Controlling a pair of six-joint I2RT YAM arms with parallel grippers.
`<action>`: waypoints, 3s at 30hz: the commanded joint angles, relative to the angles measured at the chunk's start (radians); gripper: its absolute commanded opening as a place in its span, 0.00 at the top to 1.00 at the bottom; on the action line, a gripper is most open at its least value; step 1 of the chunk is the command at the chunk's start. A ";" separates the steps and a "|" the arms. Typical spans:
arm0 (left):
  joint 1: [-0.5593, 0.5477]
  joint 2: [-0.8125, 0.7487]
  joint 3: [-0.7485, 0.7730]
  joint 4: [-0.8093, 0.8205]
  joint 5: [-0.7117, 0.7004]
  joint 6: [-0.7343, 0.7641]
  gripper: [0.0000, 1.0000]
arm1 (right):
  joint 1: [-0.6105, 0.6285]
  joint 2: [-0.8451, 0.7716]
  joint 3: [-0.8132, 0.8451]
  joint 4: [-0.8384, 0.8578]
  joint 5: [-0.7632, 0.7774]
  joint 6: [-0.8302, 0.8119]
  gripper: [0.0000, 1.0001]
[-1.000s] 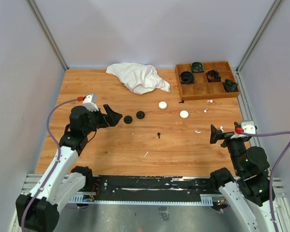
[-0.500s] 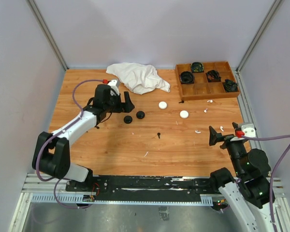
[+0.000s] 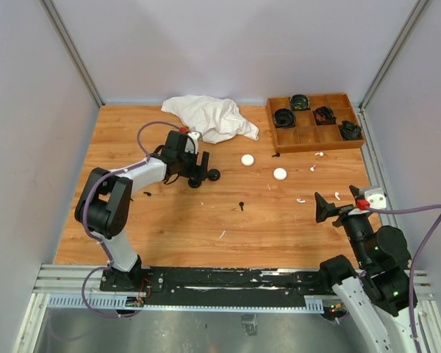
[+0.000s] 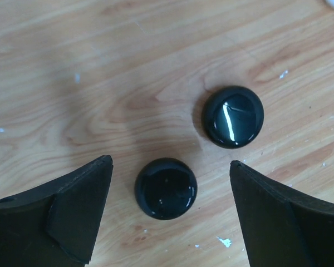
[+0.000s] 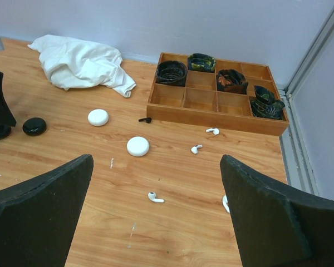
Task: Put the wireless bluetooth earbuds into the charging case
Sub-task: Pick up the charging case at the center of the board.
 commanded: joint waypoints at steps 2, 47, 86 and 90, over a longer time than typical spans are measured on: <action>-0.056 0.044 0.030 -0.010 -0.010 0.048 0.10 | 0.014 -0.009 -0.010 0.032 -0.023 -0.001 0.01; -0.186 0.073 0.047 -0.190 -0.232 -0.008 0.36 | 0.014 -0.008 -0.014 0.038 -0.038 -0.007 0.01; -0.249 -0.501 -0.233 0.200 -0.183 -0.662 0.69 | 0.022 0.460 -0.041 0.441 -0.561 0.104 0.01; -0.289 -0.561 -0.264 0.240 -0.235 -0.719 0.72 | 0.065 0.508 -0.095 0.609 -0.578 0.096 0.01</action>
